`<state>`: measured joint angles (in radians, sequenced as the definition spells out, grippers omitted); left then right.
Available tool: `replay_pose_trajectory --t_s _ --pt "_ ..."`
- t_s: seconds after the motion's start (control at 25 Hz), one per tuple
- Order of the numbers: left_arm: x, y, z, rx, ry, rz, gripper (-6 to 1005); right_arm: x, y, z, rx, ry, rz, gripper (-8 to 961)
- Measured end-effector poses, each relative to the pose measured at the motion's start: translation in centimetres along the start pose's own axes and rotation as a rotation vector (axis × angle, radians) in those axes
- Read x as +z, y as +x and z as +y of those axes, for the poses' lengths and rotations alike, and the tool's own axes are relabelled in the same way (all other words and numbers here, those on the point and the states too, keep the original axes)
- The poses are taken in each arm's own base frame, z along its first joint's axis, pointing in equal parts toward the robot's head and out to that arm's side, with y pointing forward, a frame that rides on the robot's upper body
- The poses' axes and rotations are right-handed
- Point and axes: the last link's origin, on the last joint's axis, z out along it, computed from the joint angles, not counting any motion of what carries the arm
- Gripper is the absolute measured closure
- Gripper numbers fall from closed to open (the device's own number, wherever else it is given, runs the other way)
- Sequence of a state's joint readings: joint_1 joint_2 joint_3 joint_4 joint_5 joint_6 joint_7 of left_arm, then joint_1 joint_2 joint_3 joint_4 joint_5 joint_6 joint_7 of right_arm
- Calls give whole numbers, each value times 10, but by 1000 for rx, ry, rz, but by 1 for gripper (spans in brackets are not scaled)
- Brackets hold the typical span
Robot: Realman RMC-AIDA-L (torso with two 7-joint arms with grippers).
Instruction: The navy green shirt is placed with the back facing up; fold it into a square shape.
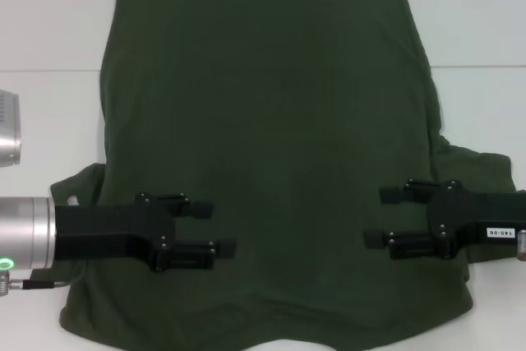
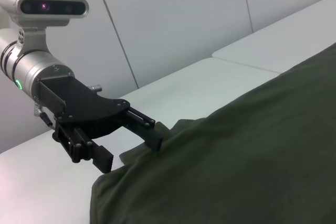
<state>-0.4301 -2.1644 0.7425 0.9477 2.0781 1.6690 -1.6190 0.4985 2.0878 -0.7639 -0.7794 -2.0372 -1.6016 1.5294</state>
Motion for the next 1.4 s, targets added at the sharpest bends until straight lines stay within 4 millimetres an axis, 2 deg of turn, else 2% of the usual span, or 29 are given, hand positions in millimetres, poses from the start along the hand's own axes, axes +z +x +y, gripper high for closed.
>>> replay_pose_trajectory --t_s 0.12,0.2,0.4,0.56,0.76,0.96,1.4 --pt "-3 1 -5 -41 32 12 186 -1 -1 -2 11 13 -8 8" --pt "-10 4 -16 -138 107 42 186 -3 -2 -5 36 38 -25 8" --pt "-56 3 -52 -601 330 209 187 -9 -8 -16 132 105 -76 9" --pt "-91 -13 -62 -887 419 335 187 -10 -9 -20 161 126 -82 9" --pt "-105 -39 -66 -964 525 324 189 -10 -9 -22 159 136 -83 8" --pt "-97 -57 -68 -869 565 252 190 -10 -10 -23 156 142 -83 8" --pt "-90 -72 -70 -859 598 234 192 -11 -7 -22 165 146 -82 9"
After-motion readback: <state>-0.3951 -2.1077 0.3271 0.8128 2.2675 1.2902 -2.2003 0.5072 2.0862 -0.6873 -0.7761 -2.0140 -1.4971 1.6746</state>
